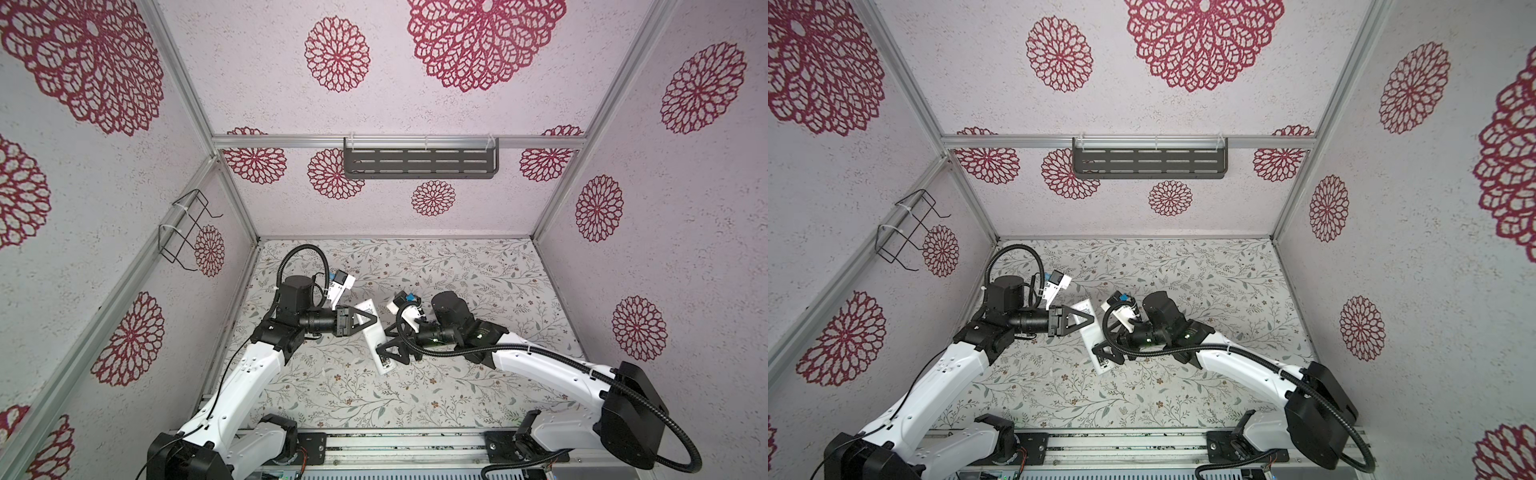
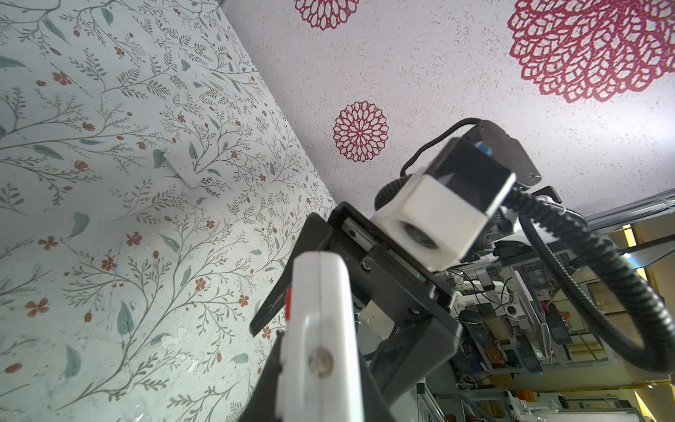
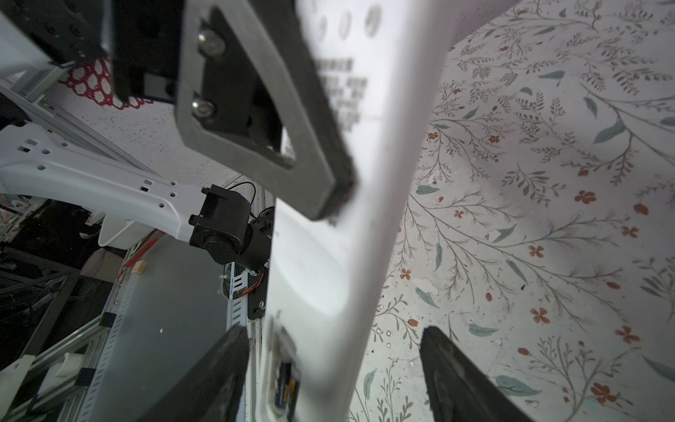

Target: Load the batteries into the remote control

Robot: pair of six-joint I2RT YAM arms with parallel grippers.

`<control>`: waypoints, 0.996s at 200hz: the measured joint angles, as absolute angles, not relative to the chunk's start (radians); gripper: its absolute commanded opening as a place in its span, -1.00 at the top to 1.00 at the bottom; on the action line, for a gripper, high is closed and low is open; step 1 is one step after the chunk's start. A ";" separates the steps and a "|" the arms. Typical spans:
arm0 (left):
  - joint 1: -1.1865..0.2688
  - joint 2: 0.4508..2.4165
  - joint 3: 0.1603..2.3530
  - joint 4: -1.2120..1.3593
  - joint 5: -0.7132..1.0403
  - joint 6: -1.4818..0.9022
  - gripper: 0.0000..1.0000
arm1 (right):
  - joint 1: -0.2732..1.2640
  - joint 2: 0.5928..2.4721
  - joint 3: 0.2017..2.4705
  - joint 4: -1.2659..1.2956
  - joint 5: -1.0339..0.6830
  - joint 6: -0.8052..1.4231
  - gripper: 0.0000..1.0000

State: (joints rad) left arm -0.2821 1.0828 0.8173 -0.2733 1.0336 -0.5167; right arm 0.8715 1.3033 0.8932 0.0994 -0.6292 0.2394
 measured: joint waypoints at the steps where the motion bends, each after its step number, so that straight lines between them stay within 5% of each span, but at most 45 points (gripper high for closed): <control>1: -0.282 1.083 0.818 -0.274 1.033 -0.516 1.00 | 0.871 1.300 0.893 0.099 -0.630 0.241 -0.66; 51: -0.249 1.087 0.821 -0.283 1.010 -0.516 1.00 | 0.829 1.197 0.893 0.121 -0.604 0.256 -0.76; 92: -0.215 1.087 0.822 -0.273 0.978 -0.540 1.00 | 0.701 1.201 0.897 0.036 -0.370 0.307 -0.76; 142: -0.150 1.106 0.814 -0.252 0.928 -0.585 1.00 | 0.646 1.422 1.036 -0.281 0.052 0.342 -0.72; 199: -0.114 1.096 0.764 -0.195 0.895 -0.640 1.00 | 0.596 1.597 1.074 -0.438 0.224 0.343 -0.64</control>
